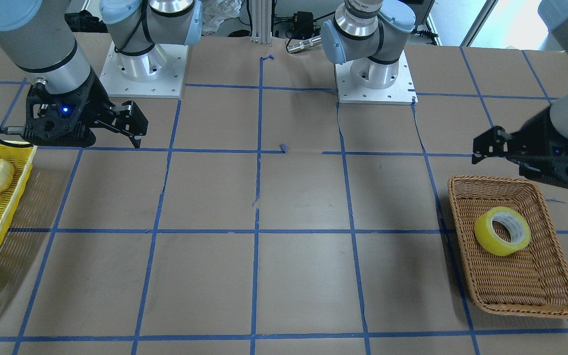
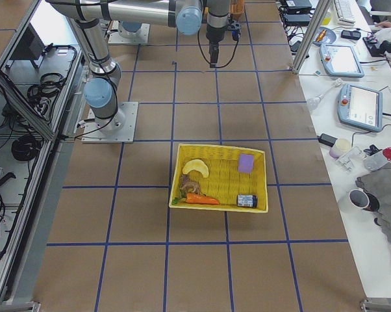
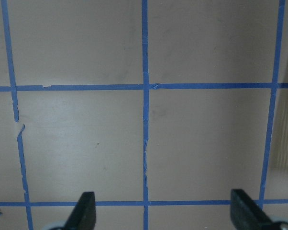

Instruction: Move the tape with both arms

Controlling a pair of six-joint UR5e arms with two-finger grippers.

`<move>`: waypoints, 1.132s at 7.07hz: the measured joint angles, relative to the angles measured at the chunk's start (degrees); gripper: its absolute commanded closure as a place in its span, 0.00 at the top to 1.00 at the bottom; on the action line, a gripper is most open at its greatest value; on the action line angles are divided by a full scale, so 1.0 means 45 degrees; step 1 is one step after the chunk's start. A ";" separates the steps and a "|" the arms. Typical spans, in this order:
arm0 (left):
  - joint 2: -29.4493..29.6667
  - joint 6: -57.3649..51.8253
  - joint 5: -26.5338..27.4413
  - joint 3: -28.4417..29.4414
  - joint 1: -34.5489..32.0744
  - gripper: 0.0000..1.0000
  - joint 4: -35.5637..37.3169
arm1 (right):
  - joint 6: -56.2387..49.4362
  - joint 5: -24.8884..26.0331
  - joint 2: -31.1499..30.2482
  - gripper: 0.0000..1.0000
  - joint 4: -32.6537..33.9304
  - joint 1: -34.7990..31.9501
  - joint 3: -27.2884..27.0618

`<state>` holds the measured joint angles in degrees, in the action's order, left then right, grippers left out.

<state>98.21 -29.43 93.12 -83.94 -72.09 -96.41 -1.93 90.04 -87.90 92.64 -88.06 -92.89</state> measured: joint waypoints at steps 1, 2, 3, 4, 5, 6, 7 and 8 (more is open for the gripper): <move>-0.0642 0.1884 -0.0269 0.0189 -0.1178 1.00 -0.0428 | -0.0038 0.0029 0.0005 1.00 0.0000 -0.0001 -0.0001; -0.1088 0.3845 -0.0349 0.0225 -0.2443 1.00 -0.0551 | -0.0097 0.0059 0.0014 1.00 0.0000 0.0000 -0.0001; -0.1298 0.5733 -0.0342 0.0186 -0.3631 1.00 -0.0505 | -0.0135 0.0077 0.0024 1.00 -0.0005 0.0003 -0.0001; -0.1371 0.7430 -0.0330 0.0098 -0.4621 1.00 -0.0412 | -0.0149 0.0085 0.0033 1.00 -0.0018 0.0007 -0.0001; -0.1455 0.8354 -0.0330 -0.0033 -0.5239 1.00 -0.0362 | -0.0155 0.0087 0.0036 1.00 -0.0030 0.0008 -0.0002; -0.1526 0.8551 -0.0341 -0.0136 -0.5476 1.00 -0.0337 | -0.0156 0.0089 0.0039 1.00 -0.0036 0.0013 -0.0002; -0.1543 0.8283 -0.0369 -0.0188 -0.5480 1.00 -0.0207 | -0.0148 0.0084 0.0036 1.00 -0.0038 0.0014 -0.0007; -0.1518 0.7962 -0.0419 -0.0204 -0.5372 1.00 0.0079 | -0.0114 0.0076 0.0017 1.00 -0.0032 0.0009 -0.0048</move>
<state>91.38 6.40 91.23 -84.86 -96.26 -96.06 -2.44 90.38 -87.82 92.50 -88.02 -93.11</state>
